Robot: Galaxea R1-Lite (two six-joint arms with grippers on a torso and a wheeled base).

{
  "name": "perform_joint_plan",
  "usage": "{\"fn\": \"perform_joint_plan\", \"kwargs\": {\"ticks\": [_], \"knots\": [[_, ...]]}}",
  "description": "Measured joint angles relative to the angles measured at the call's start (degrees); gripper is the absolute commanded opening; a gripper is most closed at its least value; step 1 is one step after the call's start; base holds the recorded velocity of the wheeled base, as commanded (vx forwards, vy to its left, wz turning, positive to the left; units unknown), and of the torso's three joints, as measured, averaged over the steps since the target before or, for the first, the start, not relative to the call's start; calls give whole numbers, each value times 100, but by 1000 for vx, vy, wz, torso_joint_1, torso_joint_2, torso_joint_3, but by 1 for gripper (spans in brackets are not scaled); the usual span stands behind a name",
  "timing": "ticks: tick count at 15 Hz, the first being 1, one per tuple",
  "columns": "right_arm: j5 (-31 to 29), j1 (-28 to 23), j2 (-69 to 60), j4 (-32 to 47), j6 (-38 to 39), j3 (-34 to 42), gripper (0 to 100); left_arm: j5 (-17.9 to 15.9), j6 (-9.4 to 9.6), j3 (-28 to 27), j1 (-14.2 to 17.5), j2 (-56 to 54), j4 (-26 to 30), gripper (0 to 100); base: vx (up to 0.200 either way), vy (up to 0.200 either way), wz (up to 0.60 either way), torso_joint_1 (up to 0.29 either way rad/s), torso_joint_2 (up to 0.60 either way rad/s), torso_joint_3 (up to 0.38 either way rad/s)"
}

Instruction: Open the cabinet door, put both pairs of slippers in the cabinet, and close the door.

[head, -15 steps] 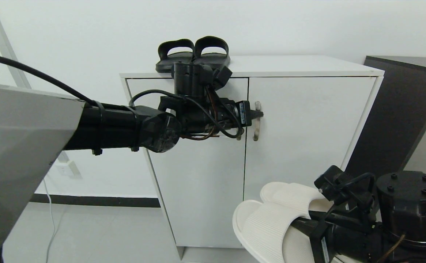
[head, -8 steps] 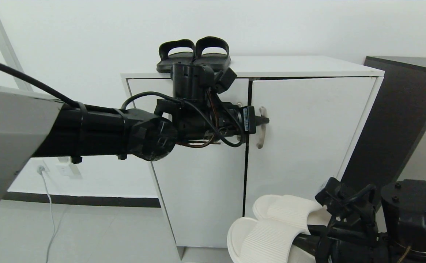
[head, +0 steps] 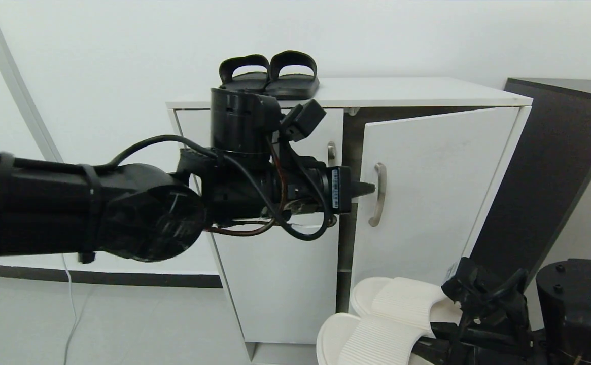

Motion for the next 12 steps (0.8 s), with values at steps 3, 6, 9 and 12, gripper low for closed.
{"fn": "perform_joint_plan", "kwargs": {"ticks": [3, 6, 9, 12], "knots": [[0, 80, -9, 2, 0, 28, 0, 16, -41, 564, 124, -435, -477, 0, 0, 0, 0, 0, 0, 0], [-13, 251, -24, 0, 2, 80, 0, 16, -134, 651, 361, -524, -696, 0, 0, 0, 0, 0, 0, 0], [-11, 369, -69, 2, 0, 141, 0, 22, -301, 374, 512, -319, -797, 0, 0, 0, 0, 0, 0, 0], [-5, 474, -113, 2, -2, 218, 0, 123, -343, -66, 545, 93, -805, 0, 0, 0, 0, 0, 0, 0]]}}
